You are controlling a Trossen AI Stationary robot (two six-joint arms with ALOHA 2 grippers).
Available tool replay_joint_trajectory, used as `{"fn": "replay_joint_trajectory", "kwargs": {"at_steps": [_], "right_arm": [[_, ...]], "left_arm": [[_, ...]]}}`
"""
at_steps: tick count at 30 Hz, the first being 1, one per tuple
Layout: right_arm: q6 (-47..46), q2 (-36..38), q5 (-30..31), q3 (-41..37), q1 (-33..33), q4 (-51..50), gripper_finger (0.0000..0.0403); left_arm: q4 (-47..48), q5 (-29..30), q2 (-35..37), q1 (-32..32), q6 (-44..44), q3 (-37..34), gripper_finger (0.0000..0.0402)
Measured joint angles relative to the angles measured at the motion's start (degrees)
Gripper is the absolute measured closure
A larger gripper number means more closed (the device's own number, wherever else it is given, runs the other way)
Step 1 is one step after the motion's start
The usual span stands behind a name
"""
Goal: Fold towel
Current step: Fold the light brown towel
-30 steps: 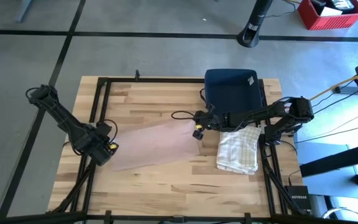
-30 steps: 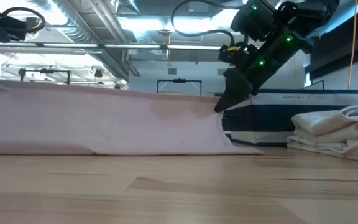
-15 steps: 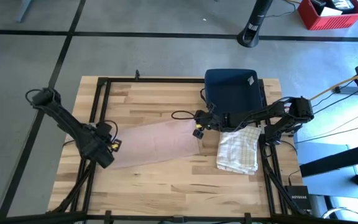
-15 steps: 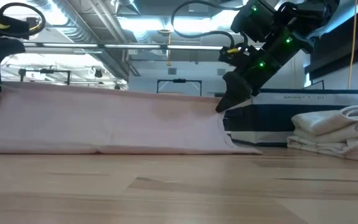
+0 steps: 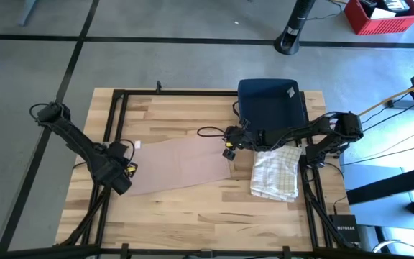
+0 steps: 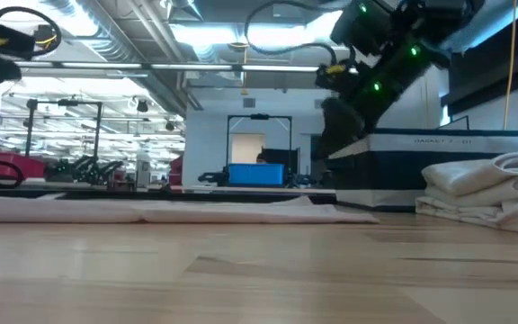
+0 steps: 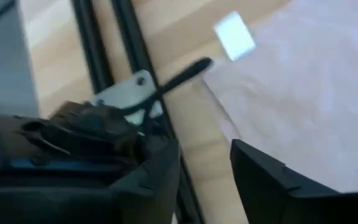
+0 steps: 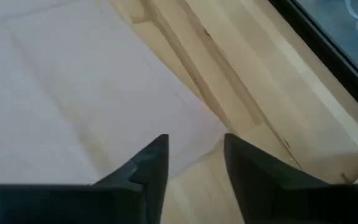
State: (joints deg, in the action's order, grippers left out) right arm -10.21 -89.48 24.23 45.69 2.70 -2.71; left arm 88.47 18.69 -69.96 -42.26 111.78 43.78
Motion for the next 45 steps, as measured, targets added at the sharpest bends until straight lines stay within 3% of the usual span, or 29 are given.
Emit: {"fn": "replay_joint_trajectory", "kwargs": {"at_steps": [5, 10, 13, 17, 22, 31, 36, 40, 42, 45], "right_arm": [[-0.9, 1.6, -11.6, 6.1, -1.2, -8.7, 0.0220], [-0.4, 0.5, -22.8, 6.1, -7.6, -0.5, 0.0217], [0.9, -3.2, -20.9, 5.5, -11.7, 0.4, 0.0217], [1.2, -9.3, -17.3, 5.5, -14.4, -1.2, 0.0217], [-4.7, -11.4, -21.5, 5.5, -17.4, -7.3, 0.0217], [-15.5, -11.4, -25.6, 5.7, -29.4, -11.3, 0.0217], [-22.6, -11.6, -34.0, 6.4, -35.9, -9.7, 0.0217], [-24.2, -11.3, -37.9, 10.1, -37.8, -14.8, 0.0217], [-22.8, -10.3, -36.6, 12.9, -37.4, -19.1, 0.0217], [-19.0, -9.6, -30.1, 16.5, -35.9, -25.1, 0.0217]], "left_arm": [[-8.8, 3.8, 0.7, -1.3, -7.6, 2.6, 0.0254], [-31.3, 5.6, -0.8, -1.6, -22.8, -0.5, 0.0260], [-42.6, 5.5, -3.2, -1.6, -28.3, -3.9, 0.0265], [-50.5, 1.0, -7.7, -1.6, -31.3, -6.5, 0.0270], [-57.4, -4.9, -13.1, -2.4, -33.0, -6.7, 0.0271], [-76.4, -5.8, -17.7, -4.8, -33.0, -6.5, 0.0271], [-75.4, -6.9, -16.8, -5.3, -33.6, -4.3, 0.0271], [-67.0, -6.0, -11.5, -4.9, -36.3, 0.0, 0.0271], [-59.8, -2.9, -8.0, -3.9, -38.2, 2.8, 0.0271], [-46.9, 4.4, -2.6, -0.8, -38.8, 5.7, 0.0271]]}}
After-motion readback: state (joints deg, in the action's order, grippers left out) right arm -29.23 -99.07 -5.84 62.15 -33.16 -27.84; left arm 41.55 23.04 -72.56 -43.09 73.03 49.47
